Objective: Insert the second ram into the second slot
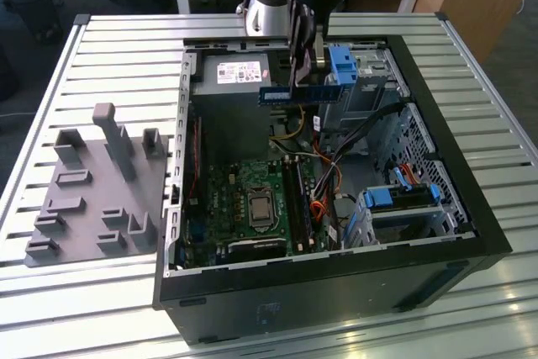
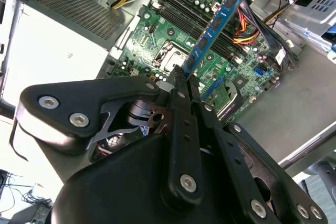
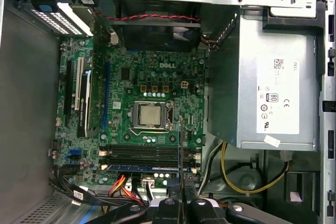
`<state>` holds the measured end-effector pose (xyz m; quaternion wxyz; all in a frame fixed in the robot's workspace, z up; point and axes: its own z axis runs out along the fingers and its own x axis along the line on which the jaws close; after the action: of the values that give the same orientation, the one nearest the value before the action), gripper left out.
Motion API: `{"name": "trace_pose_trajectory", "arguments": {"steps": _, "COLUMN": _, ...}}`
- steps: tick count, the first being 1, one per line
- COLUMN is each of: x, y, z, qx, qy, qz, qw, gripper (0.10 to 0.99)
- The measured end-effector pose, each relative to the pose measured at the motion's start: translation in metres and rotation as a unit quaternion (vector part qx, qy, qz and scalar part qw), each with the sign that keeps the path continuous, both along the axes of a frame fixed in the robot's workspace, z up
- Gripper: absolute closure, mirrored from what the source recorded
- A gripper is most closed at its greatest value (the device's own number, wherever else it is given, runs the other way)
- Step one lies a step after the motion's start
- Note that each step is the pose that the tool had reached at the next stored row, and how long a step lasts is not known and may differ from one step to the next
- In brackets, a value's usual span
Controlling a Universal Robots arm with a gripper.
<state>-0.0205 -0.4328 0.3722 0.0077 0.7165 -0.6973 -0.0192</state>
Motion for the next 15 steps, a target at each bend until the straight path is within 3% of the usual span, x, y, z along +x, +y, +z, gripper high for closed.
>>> {"name": "trace_pose_trajectory", "arguments": {"steps": 15, "x": 0.0, "y": -0.0068, "z": 0.0, "qx": 0.0, "qy": 0.0, "qz": 0.0, "qw": 1.0, "gripper": 0.949}}
